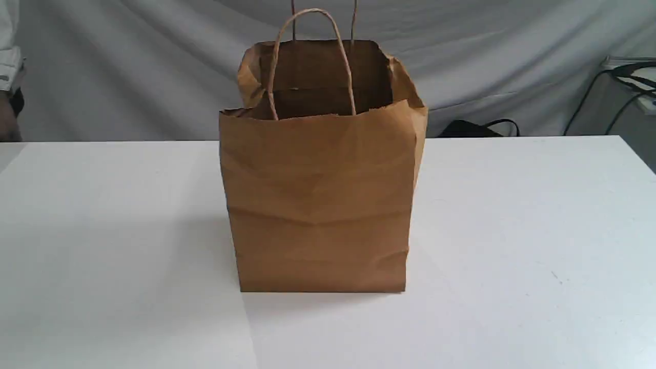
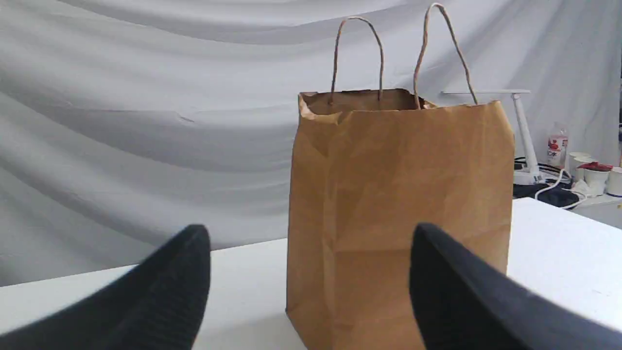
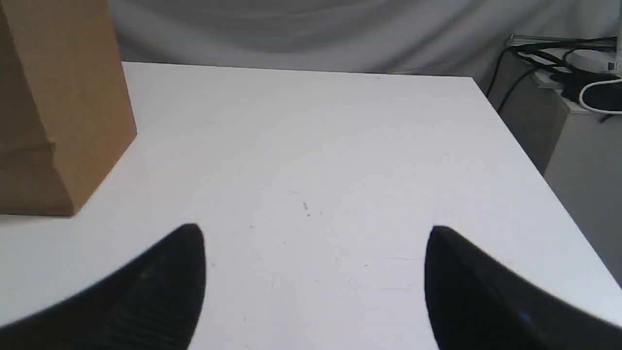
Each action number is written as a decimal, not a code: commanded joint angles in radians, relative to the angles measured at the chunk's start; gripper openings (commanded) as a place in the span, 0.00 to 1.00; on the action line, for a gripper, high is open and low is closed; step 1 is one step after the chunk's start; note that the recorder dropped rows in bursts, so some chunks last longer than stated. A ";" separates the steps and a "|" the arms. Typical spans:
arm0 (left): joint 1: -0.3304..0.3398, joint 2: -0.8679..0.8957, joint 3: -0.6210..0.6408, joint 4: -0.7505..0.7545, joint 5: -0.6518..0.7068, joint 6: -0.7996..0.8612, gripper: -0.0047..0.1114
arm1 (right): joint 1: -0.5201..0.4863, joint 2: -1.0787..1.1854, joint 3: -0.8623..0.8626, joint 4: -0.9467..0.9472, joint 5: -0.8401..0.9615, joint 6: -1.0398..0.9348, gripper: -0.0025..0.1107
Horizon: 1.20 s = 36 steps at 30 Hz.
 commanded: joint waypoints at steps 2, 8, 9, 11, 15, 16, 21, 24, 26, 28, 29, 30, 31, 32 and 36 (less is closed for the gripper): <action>0.002 -0.003 0.004 -0.013 0.006 -0.007 0.57 | -0.006 -0.006 0.003 0.003 0.002 0.000 0.58; 0.002 -0.003 0.004 -0.013 0.006 -0.007 0.57 | -0.006 -0.006 0.003 0.003 0.002 0.012 0.58; 0.002 -0.003 0.004 -0.013 0.006 -0.007 0.57 | -0.006 -0.006 0.003 0.003 0.002 0.012 0.58; 0.002 -0.003 0.004 -0.013 0.006 -0.007 0.57 | -0.006 -0.006 0.003 0.003 0.002 0.012 0.58; 0.002 -0.003 0.004 -0.013 0.006 -0.005 0.57 | -0.006 -0.006 0.003 0.003 0.002 0.012 0.58; 0.002 -0.003 0.004 -0.013 0.006 -0.005 0.57 | -0.006 -0.006 0.003 0.003 0.002 0.012 0.58; 0.002 -0.003 0.004 -0.050 0.025 0.026 0.57 | -0.006 -0.006 0.003 0.003 0.002 0.012 0.58; 0.002 -0.003 0.002 -0.375 0.156 0.255 0.57 | -0.006 -0.006 0.003 0.003 0.002 0.012 0.58; 0.002 -0.003 -0.013 -0.592 0.218 0.487 0.57 | -0.006 -0.006 0.003 0.003 0.002 0.012 0.58; 0.002 -0.003 -0.020 -0.671 0.155 0.655 0.57 | -0.006 -0.006 0.003 0.003 0.002 0.012 0.58; 0.002 -0.003 -0.020 -0.684 0.105 0.714 0.57 | -0.006 -0.006 0.003 0.003 0.002 0.012 0.58; 0.002 -0.003 -0.022 -0.710 0.036 0.800 0.57 | -0.006 -0.006 0.003 0.003 0.002 0.012 0.58; 0.002 -0.003 -0.022 -0.757 -0.006 0.867 0.57 | -0.006 -0.006 0.003 0.003 0.002 0.012 0.58; 0.002 -0.003 -0.022 -0.820 -0.037 0.947 0.57 | -0.006 -0.006 0.003 0.003 0.002 0.012 0.58; 0.002 -0.003 -0.022 -1.355 -0.107 1.477 0.57 | -0.006 -0.006 0.003 0.003 0.002 0.012 0.58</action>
